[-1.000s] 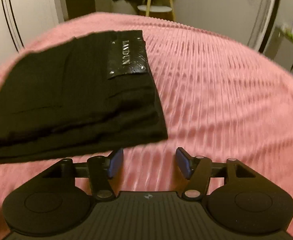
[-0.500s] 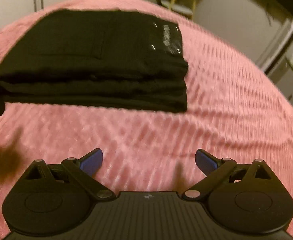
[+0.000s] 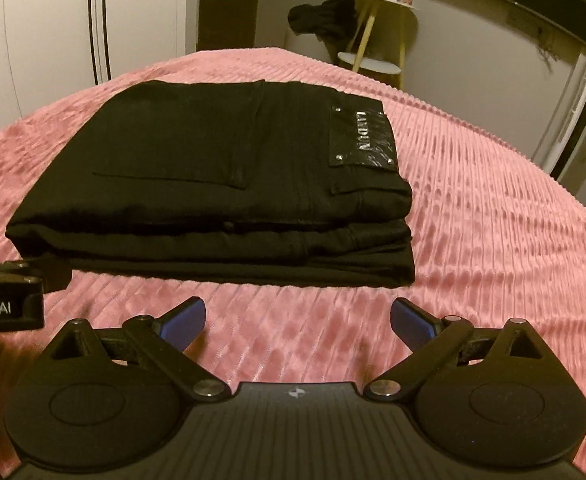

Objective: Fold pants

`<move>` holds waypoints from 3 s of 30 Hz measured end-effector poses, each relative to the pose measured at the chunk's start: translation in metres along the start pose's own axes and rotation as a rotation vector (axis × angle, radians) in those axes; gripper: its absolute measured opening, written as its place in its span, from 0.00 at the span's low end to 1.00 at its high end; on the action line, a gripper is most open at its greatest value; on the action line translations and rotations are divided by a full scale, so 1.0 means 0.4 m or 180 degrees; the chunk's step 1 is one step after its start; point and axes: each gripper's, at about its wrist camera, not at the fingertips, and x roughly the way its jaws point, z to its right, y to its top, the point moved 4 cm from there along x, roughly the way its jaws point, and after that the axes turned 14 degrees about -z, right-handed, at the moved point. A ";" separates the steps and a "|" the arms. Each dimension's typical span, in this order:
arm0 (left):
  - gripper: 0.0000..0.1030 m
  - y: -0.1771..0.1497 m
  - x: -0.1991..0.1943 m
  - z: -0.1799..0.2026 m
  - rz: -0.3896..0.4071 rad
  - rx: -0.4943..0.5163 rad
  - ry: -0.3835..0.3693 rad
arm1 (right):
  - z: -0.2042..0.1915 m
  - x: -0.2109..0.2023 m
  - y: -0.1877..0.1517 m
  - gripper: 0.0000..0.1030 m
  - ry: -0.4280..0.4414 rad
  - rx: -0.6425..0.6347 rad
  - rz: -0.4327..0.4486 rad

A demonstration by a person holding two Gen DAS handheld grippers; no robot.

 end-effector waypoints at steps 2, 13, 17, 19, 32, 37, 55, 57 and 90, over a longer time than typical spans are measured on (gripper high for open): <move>1.00 0.000 0.004 0.000 -0.0016 0.0006 0.0014 | 0.004 0.001 -0.002 0.96 0.0005 0.0045 -0.0016; 1.00 0.000 0.015 -0.003 -0.0090 0.0019 0.0027 | 0.012 -0.016 -0.005 0.96 0.0130 0.0139 0.0095; 1.00 -0.002 0.017 -0.001 -0.0113 0.0055 0.0043 | 0.017 -0.019 -0.006 0.96 0.0152 0.0171 0.0096; 1.00 -0.002 0.017 -0.002 -0.0117 0.0050 0.0043 | 0.020 -0.021 -0.007 0.96 0.0180 0.0199 0.0099; 1.00 -0.005 0.021 -0.003 -0.0169 0.0077 0.0063 | 0.015 -0.033 -0.013 0.96 0.0179 0.0178 0.0140; 1.00 -0.006 0.021 -0.003 -0.0183 0.0079 0.0065 | 0.014 -0.032 -0.013 0.96 0.0178 0.0170 0.0137; 1.00 -0.007 0.021 -0.001 -0.0190 0.0081 0.0048 | 0.017 -0.029 -0.014 0.96 0.0228 0.0215 0.0115; 1.00 -0.006 0.022 -0.001 -0.0191 0.0082 0.0050 | 0.017 -0.030 -0.014 0.96 0.0235 0.0221 0.0118; 1.00 -0.007 0.013 0.001 -0.0180 0.0036 -0.0027 | 0.019 -0.035 -0.013 0.96 0.0260 0.0264 0.0131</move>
